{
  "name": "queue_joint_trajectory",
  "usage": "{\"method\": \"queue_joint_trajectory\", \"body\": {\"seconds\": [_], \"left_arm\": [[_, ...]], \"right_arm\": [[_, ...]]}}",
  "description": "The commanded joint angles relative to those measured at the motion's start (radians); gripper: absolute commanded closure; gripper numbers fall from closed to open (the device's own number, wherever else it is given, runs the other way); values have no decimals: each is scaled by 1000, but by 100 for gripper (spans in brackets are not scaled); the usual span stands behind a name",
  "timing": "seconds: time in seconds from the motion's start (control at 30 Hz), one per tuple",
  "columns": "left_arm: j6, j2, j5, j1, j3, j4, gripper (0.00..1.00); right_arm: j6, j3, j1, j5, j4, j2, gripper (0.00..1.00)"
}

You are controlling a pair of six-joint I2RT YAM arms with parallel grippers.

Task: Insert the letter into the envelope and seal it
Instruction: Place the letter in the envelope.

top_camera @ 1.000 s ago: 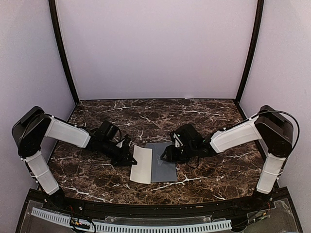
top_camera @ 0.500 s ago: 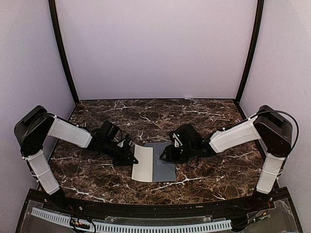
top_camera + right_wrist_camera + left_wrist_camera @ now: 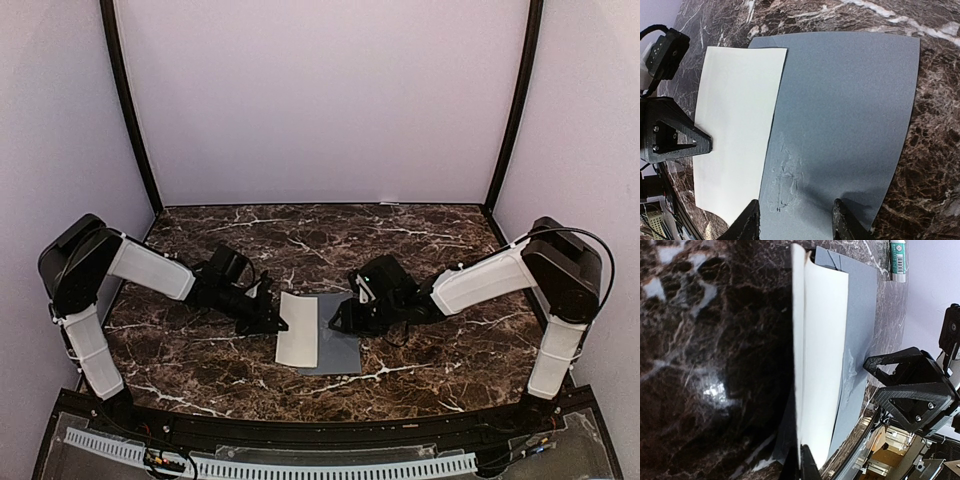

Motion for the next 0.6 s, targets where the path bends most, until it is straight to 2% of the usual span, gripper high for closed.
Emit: {"method": "queue_joint_trajectory", "body": {"seconds": [0.0,0.13,0.37,0.57], "left_arm": [[13,7,21,7,23,2,100],[30,4,27,14,24,-23,100],[104,-55,50,31,26,-182,100],[114,-73,76,33,32,-224,100]], "right_arm": [[12,-14,9,-13,21,11,54],[15,-17,8,-11,20,8,55],[14,-25,9,-5,18,-6,55],[4,-19,11,-13,24,-39,53]]}}
